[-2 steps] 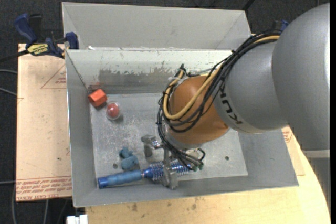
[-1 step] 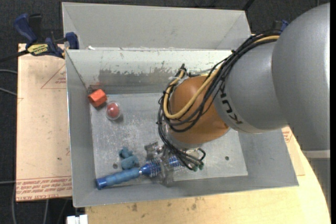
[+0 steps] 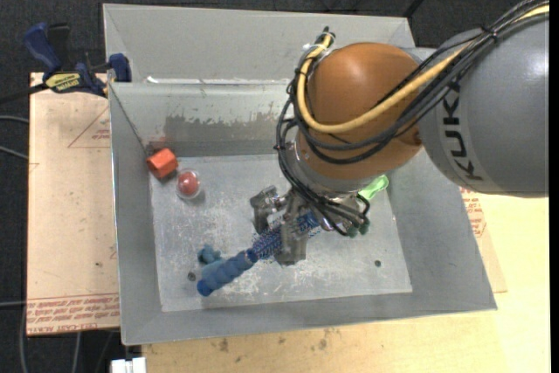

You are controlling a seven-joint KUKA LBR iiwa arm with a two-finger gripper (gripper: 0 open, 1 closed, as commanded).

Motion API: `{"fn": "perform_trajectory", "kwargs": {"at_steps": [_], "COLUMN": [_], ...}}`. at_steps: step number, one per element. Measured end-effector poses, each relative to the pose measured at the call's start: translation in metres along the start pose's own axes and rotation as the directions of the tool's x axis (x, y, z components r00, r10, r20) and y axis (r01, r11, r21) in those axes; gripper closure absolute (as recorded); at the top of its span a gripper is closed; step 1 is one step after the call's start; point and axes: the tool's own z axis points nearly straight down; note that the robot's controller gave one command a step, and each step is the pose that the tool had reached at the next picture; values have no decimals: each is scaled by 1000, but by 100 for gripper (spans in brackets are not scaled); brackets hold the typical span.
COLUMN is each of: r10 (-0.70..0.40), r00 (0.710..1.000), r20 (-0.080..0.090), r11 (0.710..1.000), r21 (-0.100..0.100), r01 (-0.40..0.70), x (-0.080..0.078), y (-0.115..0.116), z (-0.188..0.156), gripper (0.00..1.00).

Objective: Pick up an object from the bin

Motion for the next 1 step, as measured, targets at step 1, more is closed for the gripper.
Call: {"fn": "perform_trajectory", "kwargs": {"at_steps": [1], "r10": [-354], "r00": [935], "r20": [-7], "r11": [935], "r21": [-5], "r01": [354], "x": [-26], "y": [4], "z": [24], "gripper": [100]}}
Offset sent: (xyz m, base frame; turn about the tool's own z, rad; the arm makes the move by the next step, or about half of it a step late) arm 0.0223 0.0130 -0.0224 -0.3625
